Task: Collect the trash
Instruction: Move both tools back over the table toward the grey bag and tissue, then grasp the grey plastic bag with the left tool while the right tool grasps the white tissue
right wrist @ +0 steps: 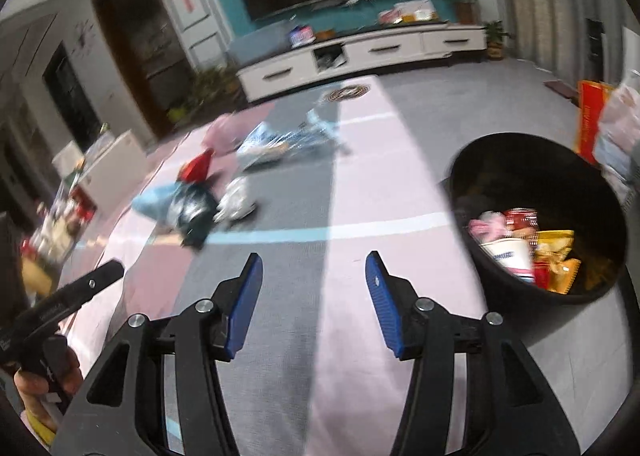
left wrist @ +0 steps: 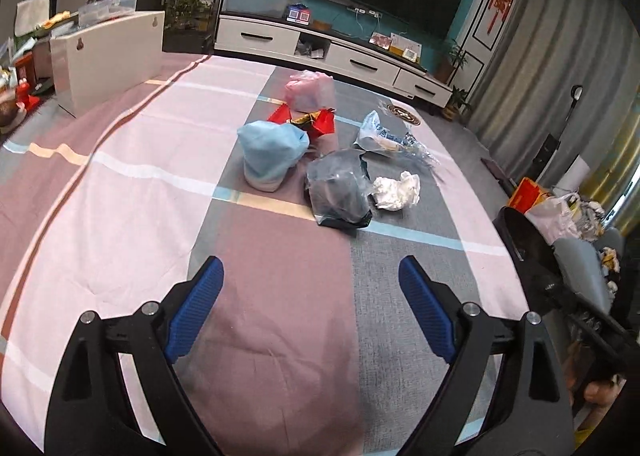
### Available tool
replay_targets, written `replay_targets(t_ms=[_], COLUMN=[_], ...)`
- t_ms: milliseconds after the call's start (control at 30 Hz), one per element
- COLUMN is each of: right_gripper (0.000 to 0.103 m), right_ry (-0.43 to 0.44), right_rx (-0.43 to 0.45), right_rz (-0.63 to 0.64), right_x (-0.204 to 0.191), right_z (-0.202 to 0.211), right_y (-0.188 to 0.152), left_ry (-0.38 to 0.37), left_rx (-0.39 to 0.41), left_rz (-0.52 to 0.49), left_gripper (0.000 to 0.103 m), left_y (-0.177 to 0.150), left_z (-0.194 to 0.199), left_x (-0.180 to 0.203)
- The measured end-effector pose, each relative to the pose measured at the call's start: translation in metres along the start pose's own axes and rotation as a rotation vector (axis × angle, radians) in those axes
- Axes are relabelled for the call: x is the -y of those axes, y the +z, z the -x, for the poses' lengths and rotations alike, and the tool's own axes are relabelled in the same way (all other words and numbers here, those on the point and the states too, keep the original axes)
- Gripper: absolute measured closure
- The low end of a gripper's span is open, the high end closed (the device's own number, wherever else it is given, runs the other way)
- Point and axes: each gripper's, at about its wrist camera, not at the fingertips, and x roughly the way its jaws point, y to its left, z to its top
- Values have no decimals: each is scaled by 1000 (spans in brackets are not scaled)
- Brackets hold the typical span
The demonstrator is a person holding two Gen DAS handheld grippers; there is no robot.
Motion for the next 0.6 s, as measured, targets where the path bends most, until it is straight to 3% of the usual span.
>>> replay_targets(t_ms=[233,400,600], right_gripper=[50,50,50], right_ry=[66,81,129], right_rx=[-67,-95,-102], right_rz=[81,111,113], right_x=[-31,-41,-48], right_z=[-45,-77,-102], right_y=[22,42,60], left_ry=[-82,-101,-111], left_rx=[3,-32,-56], left_rz=[3,10,0], left_gripper=[15,29,36], left_y=[21,39,51], left_z=[-20,-49,-73], left_x=[5,9,16])
